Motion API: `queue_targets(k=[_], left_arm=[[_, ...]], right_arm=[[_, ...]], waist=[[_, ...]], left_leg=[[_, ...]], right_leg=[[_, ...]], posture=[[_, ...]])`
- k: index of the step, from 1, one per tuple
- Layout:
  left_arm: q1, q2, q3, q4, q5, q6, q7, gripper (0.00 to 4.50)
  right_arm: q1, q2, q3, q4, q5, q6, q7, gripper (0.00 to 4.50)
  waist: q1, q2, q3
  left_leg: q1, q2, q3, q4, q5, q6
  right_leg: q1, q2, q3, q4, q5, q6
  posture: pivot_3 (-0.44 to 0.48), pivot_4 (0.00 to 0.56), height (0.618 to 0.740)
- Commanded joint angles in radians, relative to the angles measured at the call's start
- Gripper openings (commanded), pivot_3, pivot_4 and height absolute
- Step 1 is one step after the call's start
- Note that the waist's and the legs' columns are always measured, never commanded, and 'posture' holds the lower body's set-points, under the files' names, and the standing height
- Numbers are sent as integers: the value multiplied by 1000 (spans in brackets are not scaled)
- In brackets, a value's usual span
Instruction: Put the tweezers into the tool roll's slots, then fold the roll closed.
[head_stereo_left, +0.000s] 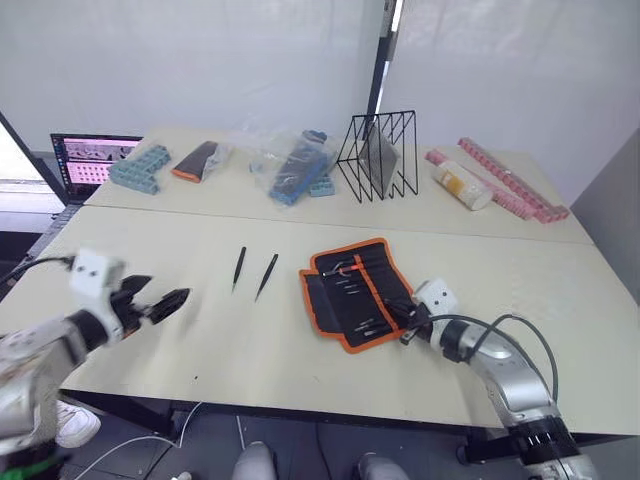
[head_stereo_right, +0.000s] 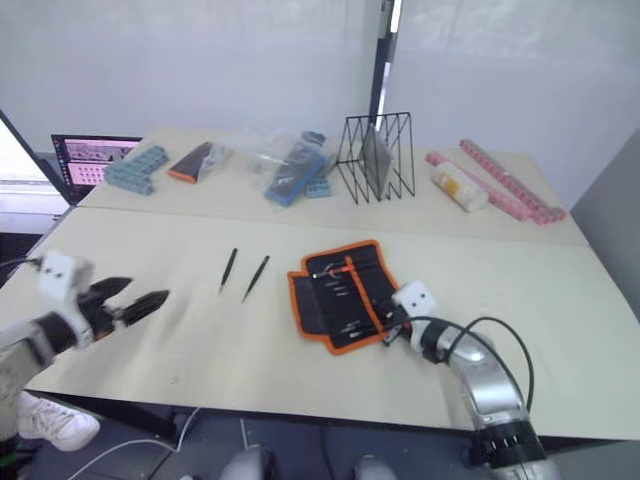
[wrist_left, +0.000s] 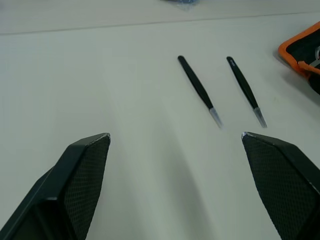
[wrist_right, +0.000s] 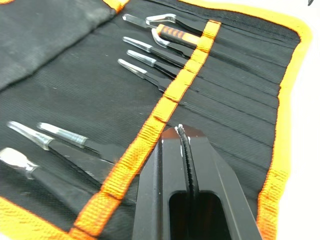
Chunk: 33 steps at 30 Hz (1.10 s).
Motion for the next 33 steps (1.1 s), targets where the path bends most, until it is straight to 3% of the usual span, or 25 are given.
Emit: queue_targets(k=[1,9,15,24,30,33], left_arm=[[127,-54,81,-83,-39,-53,-13,4472],[323,-219,97,-119,-16,-286,52,4472],[360,-236,54,-108,-17,-337,81,4472],[323,-212,-4,-88,-17,-374,119,4472],[189,-158,-47,-62,-41,-286,184,4472],[96,-128,-121,-53,-9,-213,246,4472]], right_arm=[[24,-6,10,88,-31,4,9,0],[4,-12,26,139,-36,-30,53,0],[-1,-16,28,148,-37,-33,68,0],[16,-11,26,128,-37,-31,61,0],[38,-8,13,107,-31,-28,37,0],[52,-6,3,93,-28,-26,23,0]], waist=[[1,0,0],[2,-10,-6],[2,-11,-7],[1,-11,-7],[4,-11,-7],[5,-11,-7]], left_leg=[[0,0,0,0,0,0],[6,0,0,0,-1,0],[6,0,0,-1,-1,1],[6,0,0,-1,-2,1],[6,0,0,-1,-2,1],[6,0,0,-1,-3,1]], right_leg=[[0,0,0,0,0,0],[2,-2,-1,-1,-5,-8],[2,-2,-1,-1,-5,-8],[2,-1,-1,-1,-5,-8],[2,-1,-1,-1,-4,-6],[2,-1,-1,-2,-3,-4]], posture=[[0,150,713],[0,150,713],[0,150,713],[0,150,713],[0,150,713],[0,150,713]])
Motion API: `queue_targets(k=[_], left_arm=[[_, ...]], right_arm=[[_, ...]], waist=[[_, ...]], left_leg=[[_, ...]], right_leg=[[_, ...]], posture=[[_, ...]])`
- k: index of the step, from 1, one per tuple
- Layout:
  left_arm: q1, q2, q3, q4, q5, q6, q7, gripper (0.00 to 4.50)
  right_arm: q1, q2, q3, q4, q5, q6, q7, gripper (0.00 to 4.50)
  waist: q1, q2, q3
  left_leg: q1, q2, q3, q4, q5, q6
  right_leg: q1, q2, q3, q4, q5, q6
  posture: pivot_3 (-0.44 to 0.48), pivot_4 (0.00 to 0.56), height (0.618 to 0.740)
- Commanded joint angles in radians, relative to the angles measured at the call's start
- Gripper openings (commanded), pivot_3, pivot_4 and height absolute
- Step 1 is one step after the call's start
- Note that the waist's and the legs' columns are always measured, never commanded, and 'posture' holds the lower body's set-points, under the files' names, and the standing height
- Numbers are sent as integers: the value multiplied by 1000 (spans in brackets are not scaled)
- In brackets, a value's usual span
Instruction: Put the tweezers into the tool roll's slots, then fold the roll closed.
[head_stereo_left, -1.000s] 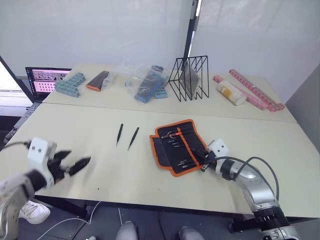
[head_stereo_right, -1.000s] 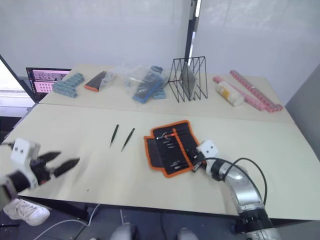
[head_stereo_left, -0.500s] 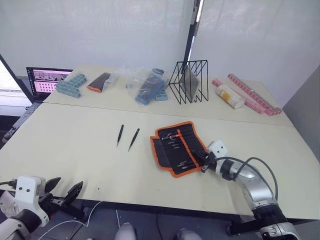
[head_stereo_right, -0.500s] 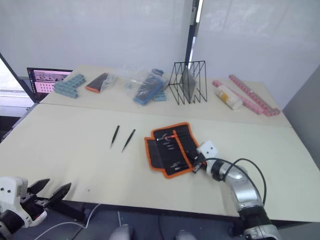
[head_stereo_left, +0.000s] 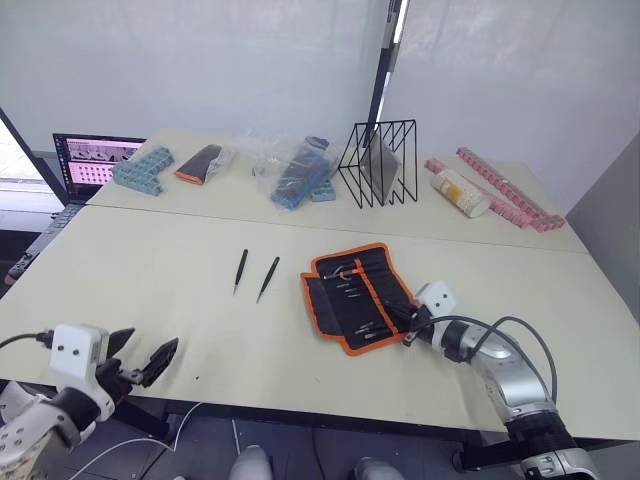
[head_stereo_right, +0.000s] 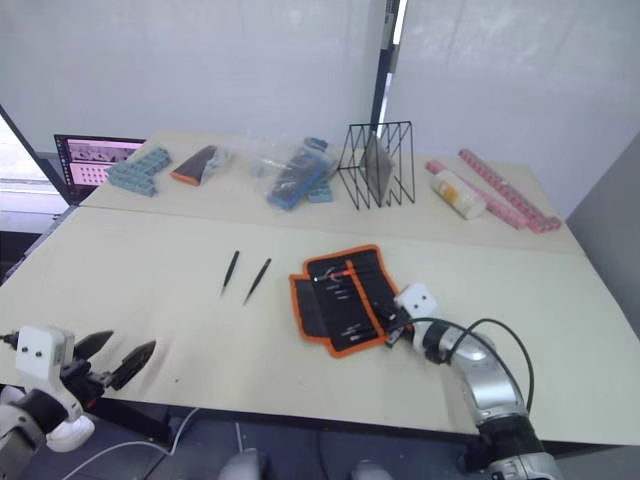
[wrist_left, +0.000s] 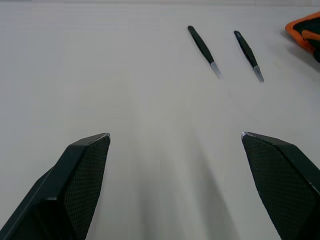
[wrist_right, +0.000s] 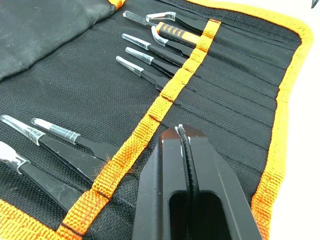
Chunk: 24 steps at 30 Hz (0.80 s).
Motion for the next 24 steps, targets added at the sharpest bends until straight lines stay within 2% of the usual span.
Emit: queue_targets(k=[1,6,12,21,22,24], left_arm=[[-100,34,-85,2,25,83,82,4472],[-304,14,-198,54,29,171,177,4472],[-540,-58,-349,229,138,181,317,4472],[-660,-121,-454,446,241,148,368,4472],[-669,-126,-454,471,246,136,369,3940],[-688,-131,-465,518,265,103,367,3450]], right_arm=[[55,-6,0,18,-27,33,-19,0],[88,7,-11,-36,-19,53,-51,0],[106,18,-21,-73,-11,74,-78,0],[95,40,-21,-95,-14,89,-104,0],[93,42,-21,-96,-14,90,-106,0],[92,44,-20,-98,-14,91,-108,0]], waist=[[6,0,0],[7,-1,-1],[7,1,0],[7,1,0],[7,2,0],[7,3,0]], left_leg=[[0,0,0,0,0,0],[0,0,0,0,0,0],[-2,-1,-1,-1,0,0],[-4,-1,-1,-1,0,0],[-3,-1,-1,-1,0,0],[-3,-1,-1,0,1,0]], right_leg=[[0,0,0,0,0,0],[1,0,0,0,0,1],[3,1,1,1,0,1],[2,2,1,1,0,2],[2,2,0,1,0,2],[2,2,0,1,0,2]], posture=[[0,150,713],[0,150,713],[0,150,713],[0,150,713],[0,150,713],[0,150,713]])
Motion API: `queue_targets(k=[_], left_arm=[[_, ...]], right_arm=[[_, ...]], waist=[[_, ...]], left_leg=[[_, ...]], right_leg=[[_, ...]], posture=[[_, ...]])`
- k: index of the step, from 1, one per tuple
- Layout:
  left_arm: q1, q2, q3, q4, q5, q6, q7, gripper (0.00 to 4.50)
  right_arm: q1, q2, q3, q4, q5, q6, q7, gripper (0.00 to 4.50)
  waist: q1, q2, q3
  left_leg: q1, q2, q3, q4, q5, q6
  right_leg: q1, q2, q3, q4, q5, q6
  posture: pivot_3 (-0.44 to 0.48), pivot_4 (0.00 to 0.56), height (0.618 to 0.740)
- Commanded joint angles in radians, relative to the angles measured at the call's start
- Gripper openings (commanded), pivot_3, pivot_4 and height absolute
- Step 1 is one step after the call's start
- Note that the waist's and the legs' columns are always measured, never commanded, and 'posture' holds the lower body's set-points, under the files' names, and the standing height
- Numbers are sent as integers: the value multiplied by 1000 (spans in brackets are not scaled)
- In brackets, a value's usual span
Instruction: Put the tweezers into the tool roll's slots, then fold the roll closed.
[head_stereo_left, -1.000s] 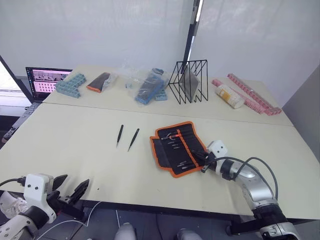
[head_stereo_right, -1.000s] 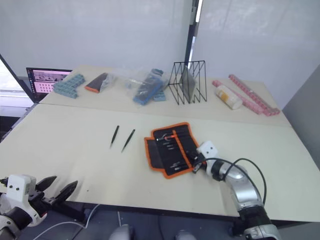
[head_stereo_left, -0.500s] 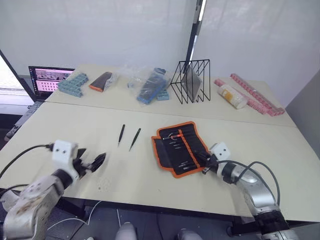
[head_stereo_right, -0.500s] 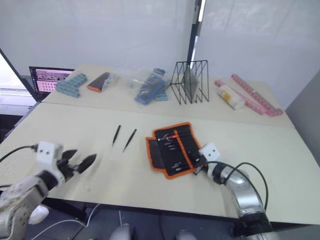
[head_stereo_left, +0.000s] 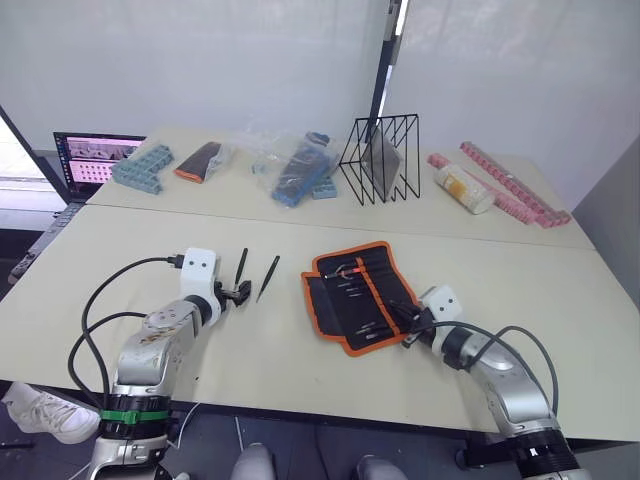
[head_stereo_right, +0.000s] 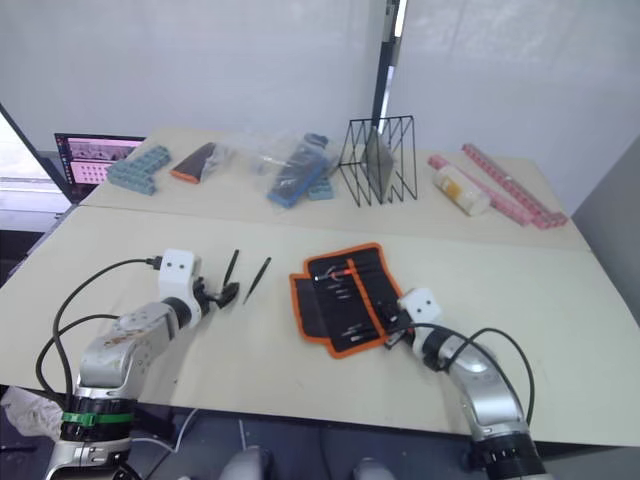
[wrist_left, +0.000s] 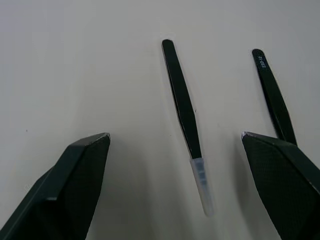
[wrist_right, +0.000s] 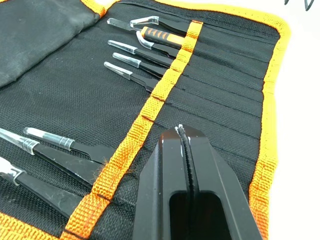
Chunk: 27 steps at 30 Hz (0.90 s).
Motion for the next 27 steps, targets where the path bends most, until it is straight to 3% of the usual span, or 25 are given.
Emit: queue_targets(k=[1,10,20,27], left_arm=[[-34,-13,-19,73,33,-53,-1,3050],[-45,-22,-30,140,92,-153,-13,89],[-30,-14,1,122,84,-192,-39,15],[-19,-4,32,91,51,-213,-90,15]], right_arm=[[20,4,13,34,-18,39,-2,0],[6,6,13,20,-19,49,-6,0],[-11,3,-22,-51,9,57,-14,0],[65,5,-52,-279,49,169,-55,0]], waist=[[0,1,0],[0,1,0],[-1,5,2],[0,13,7]], left_leg=[[0,0,0,0,0,0],[0,0,0,0,0,-1],[0,0,0,0,0,-1],[-6,0,0,-1,1,-1]], right_leg=[[0,0,0,0,0,0],[1,0,0,0,0,0],[0,0,0,0,0,0],[-6,0,0,0,0,1]], posture=[[0,150,713],[0,150,713],[0,150,713],[0,150,713]])
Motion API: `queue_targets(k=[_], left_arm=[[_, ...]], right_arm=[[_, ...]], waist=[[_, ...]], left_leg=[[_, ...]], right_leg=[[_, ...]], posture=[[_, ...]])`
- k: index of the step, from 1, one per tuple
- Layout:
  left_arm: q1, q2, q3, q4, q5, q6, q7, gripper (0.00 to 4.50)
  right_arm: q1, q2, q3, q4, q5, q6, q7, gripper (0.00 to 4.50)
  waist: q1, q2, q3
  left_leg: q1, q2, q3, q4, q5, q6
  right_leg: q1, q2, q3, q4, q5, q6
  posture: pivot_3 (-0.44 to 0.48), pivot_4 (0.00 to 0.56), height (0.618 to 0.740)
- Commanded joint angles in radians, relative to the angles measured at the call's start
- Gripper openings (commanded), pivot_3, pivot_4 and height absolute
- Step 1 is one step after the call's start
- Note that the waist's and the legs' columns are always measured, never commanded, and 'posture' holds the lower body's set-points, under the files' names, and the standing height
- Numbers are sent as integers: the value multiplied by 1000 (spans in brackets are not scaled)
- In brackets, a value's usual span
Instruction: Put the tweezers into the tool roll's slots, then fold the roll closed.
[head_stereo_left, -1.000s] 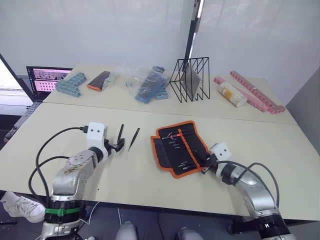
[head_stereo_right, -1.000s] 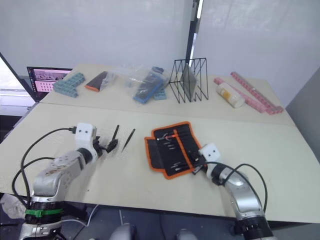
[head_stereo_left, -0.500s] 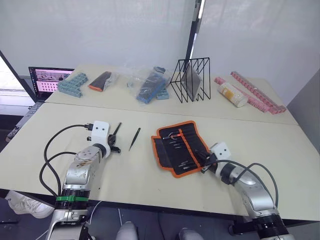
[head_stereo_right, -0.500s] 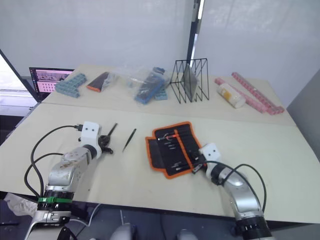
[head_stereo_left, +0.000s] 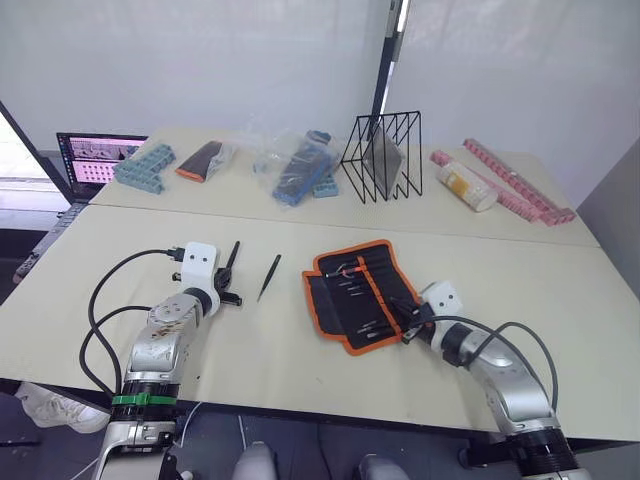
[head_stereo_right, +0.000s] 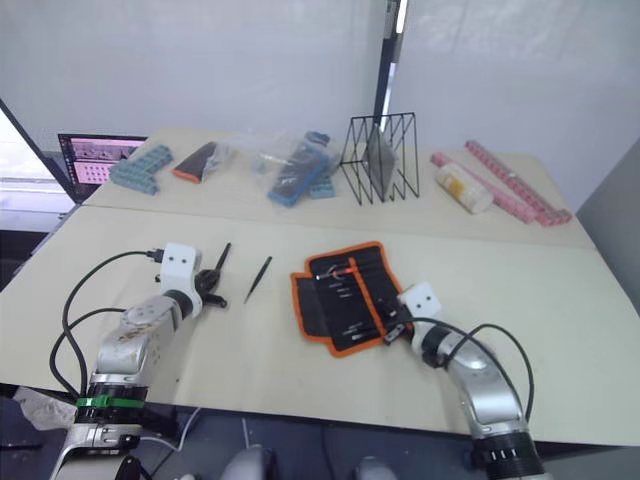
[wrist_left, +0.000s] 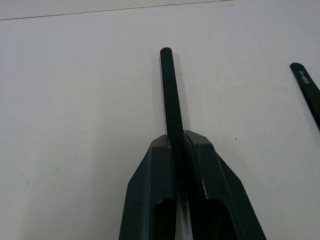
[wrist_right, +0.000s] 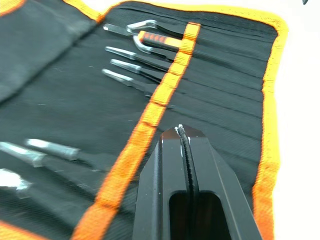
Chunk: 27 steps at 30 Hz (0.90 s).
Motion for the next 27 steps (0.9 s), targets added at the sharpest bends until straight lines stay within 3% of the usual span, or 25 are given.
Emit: queue_targets(k=[1,7,13,23,27], left_arm=[[1,1,27,-41,-45,-22,-46,15],[-53,39,16,-77,-88,-18,-152,15],[-174,98,-56,-151,-167,63,-336,15],[-404,202,-342,-99,-133,109,-683,15],[-498,233,-494,-54,-57,124,-797,15]], right_arm=[[35,-3,-35,-128,21,45,-32,0],[93,10,-21,-186,12,70,-66,0],[124,40,2,-196,-5,77,-105,0],[143,52,22,-161,-42,66,-130,0],[147,61,20,-160,-42,65,-138,0]], waist=[[0,1,1],[-1,0,1],[1,0,2],[-2,0,2],[-2,0,2]], left_leg=[[-1,0,0,0,0,0],[-6,0,0,0,1,-2],[-7,0,0,0,1,-2],[-8,0,-1,1,2,-2],[-8,0,-1,1,2,-2]], right_leg=[[-1,0,0,0,0,0],[-7,0,0,1,0,0],[-8,0,0,1,0,0],[-9,1,0,1,0,0],[-9,2,0,2,0,0]], posture=[[0,150,713],[0,150,713],[0,150,713],[0,150,713],[0,150,713]])
